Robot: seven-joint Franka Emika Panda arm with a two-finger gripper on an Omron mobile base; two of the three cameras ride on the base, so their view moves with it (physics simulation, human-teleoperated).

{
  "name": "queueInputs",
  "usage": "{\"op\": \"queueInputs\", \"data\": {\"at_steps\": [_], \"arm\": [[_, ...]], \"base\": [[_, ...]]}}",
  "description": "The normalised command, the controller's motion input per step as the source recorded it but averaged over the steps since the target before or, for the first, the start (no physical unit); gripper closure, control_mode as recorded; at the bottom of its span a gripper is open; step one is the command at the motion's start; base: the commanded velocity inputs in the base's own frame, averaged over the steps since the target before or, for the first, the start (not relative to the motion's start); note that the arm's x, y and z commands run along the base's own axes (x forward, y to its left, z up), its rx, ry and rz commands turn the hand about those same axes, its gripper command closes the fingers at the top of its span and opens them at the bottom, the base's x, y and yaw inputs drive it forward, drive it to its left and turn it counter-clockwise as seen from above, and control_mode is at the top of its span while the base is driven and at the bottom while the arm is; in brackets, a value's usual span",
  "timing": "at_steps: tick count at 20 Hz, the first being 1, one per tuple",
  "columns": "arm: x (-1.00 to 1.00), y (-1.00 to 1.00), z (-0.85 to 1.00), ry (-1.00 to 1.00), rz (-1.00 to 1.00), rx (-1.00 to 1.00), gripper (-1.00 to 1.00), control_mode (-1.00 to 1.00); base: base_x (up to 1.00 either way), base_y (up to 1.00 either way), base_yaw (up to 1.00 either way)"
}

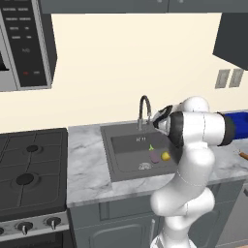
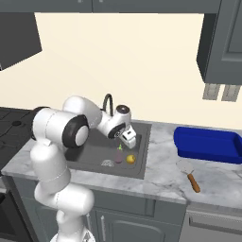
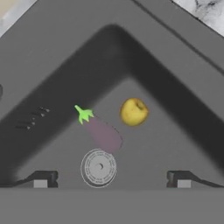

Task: Pick up all produce items and place them in the sink. Turn on the sink faucet to wash them. Then turn the sink off and put them in the tray.

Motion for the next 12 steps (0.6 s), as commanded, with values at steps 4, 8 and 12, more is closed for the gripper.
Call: {"op": "queueInputs", "data": {"at_steps": [4,8,12], "arm": [[0.0,0.0,0.69,0.0,0.13,0.09,-1.0,-1.0],[0.21,0.0,0.51,0.01,0.16,0.12,-1.0,-1.0],[0.31,0.0,0.23,0.0,0.15,0.1,-1.0,-1.0]], "base": [[0.0,0.0,0.0],[0.0,0.0,0.0],[0.0,0.0,0.0]]}}
